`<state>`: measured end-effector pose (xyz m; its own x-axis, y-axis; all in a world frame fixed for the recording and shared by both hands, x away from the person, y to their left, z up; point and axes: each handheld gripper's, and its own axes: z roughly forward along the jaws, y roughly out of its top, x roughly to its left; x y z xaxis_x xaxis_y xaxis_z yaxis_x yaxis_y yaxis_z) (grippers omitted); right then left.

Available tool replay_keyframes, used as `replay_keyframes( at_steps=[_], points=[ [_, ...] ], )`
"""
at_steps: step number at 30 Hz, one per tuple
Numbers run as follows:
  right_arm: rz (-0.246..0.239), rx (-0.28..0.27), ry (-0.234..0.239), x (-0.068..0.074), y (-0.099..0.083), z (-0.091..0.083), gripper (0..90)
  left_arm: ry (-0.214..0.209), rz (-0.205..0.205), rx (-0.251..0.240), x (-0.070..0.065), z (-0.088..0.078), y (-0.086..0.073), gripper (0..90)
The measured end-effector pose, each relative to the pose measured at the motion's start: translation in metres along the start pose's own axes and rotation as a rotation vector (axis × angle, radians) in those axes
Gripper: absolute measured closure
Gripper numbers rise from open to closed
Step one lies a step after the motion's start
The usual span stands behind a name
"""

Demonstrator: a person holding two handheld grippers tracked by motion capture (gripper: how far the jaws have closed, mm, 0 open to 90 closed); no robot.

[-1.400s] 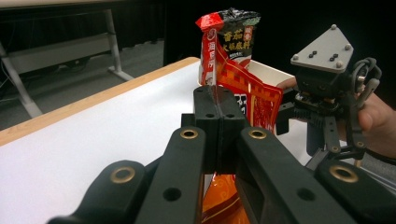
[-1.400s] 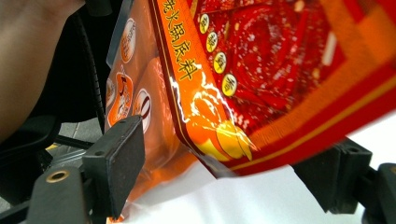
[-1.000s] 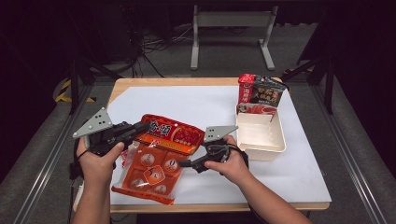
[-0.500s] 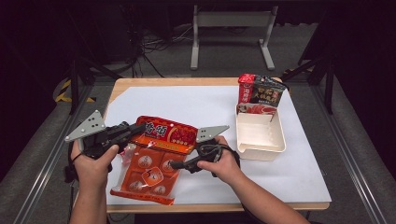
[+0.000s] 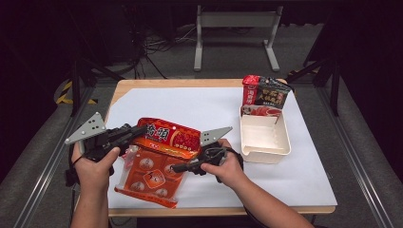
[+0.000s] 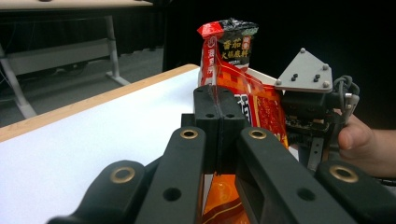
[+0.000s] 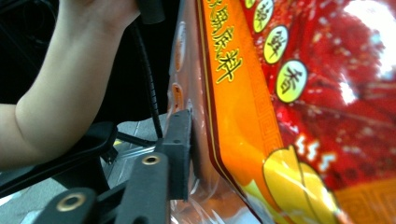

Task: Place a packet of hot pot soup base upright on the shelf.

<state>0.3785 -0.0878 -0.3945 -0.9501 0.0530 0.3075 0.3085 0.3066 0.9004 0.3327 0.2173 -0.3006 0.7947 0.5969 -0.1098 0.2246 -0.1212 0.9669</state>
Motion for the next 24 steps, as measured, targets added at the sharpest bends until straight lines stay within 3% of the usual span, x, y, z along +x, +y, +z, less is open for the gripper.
replay_keyframes(
  at_steps=[9, 18, 24],
  points=[
    [0.007, -0.003, 0.001, 0.007, 0.007, -0.005, 70.1, -0.016, -0.002, -0.034, 0.000, -0.004, 0.001, 90.0],
    [-0.044, 0.016, -0.047, 0.013, 0.021, -0.019, 70.4, -0.032, -0.018, -0.071, 0.002, -0.005, 0.001, 90.0],
    [-0.058, 0.030, -0.054, 0.015, 0.028, -0.027, 70.6, -0.048, -0.021, -0.079, 0.002, -0.005, 0.002, 89.4]
  ],
)
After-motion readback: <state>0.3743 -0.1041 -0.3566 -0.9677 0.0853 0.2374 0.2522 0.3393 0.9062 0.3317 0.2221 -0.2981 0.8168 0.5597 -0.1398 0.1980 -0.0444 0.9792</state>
